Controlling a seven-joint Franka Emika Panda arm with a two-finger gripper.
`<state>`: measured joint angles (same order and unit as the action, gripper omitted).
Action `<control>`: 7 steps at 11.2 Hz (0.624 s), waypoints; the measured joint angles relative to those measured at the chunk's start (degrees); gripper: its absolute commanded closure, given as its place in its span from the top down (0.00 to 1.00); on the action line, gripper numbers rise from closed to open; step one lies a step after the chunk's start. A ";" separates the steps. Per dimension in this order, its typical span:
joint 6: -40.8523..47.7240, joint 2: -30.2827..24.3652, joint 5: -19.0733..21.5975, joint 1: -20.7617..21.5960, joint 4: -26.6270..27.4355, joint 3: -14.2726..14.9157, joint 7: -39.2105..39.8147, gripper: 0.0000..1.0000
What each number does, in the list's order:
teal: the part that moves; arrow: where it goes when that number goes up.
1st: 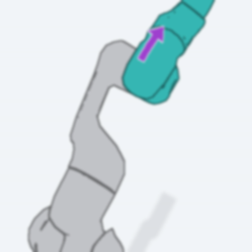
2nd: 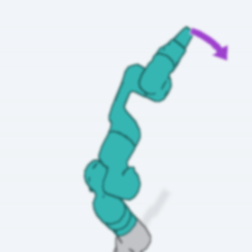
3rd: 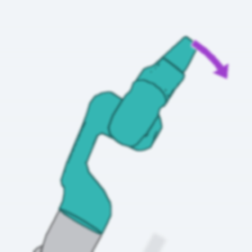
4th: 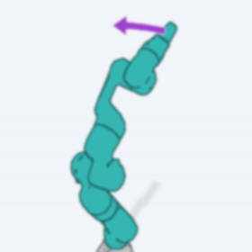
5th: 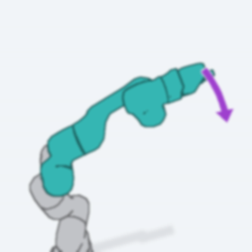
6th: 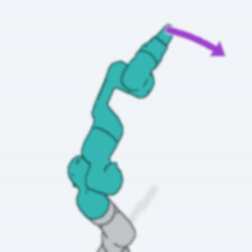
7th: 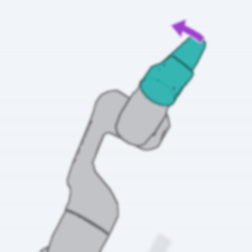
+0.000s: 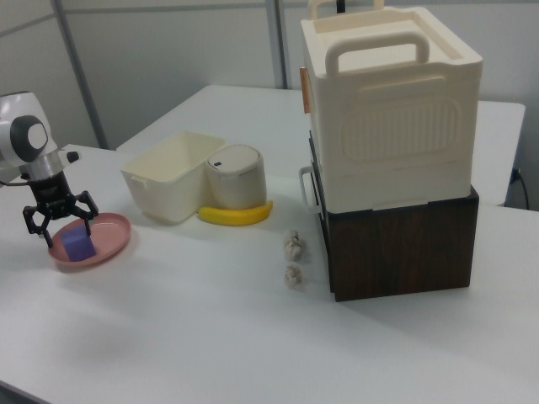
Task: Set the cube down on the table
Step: 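Move the open gripper over the purple cube on the pink plate, then lower the gripper around the purple cube and close on it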
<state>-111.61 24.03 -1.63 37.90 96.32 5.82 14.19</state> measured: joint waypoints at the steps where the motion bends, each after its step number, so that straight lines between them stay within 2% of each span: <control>1: -0.82 0.54 -0.56 0.04 -0.07 -0.04 0.00 0.70; 2: -1.42 0.59 -0.91 0.01 -0.12 -0.03 0.00 0.63; 4: -1.57 0.59 -2.50 -0.02 -0.31 -0.03 0.00 0.60; 7: -1.57 0.48 -2.96 0.01 -0.54 -0.16 0.01 0.45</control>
<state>-113.18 24.51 -4.59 37.91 95.78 5.66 14.19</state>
